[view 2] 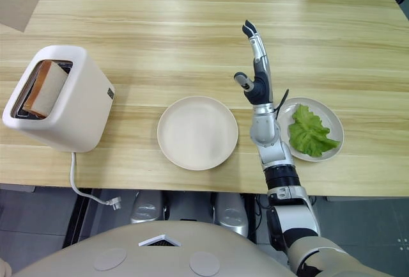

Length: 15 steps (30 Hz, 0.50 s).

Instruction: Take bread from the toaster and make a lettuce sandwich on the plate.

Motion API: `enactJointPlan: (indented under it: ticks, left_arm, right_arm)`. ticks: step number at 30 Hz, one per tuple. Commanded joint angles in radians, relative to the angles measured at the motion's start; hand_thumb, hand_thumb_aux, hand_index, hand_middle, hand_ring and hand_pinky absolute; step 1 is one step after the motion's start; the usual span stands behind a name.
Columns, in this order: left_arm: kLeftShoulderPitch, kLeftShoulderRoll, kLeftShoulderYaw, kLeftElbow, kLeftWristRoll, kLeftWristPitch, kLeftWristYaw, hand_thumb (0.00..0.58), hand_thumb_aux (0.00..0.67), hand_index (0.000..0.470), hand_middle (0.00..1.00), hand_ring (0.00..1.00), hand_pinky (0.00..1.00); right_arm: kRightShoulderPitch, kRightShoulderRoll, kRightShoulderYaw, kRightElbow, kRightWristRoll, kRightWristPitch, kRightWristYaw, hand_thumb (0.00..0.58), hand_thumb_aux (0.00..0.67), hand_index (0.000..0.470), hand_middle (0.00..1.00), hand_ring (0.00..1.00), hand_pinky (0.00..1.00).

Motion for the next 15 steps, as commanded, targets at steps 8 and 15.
enactJointPlan:
  ticks: [8,15]
  left_arm:
    - [0.074,-0.297,-0.287,-0.333,-0.173,0.173,-0.181,0.58,0.67,0.46,1.0,1.0,1.0]
    - [0.115,-0.438,-0.508,-0.239,-0.101,0.097,-0.243,0.58,0.67,0.46,1.0,1.0,1.0]
  right_arm:
    - [0.08,-0.338,-0.108,-0.142,-0.09,0.08,0.113,0.0,0.0,0.0,0.0,0.0,0.0]
    - [0.26,-0.593,-0.202,-0.144,-0.178,0.091,0.135,0.0,0.0,0.0,0.0,0.0,0.0]
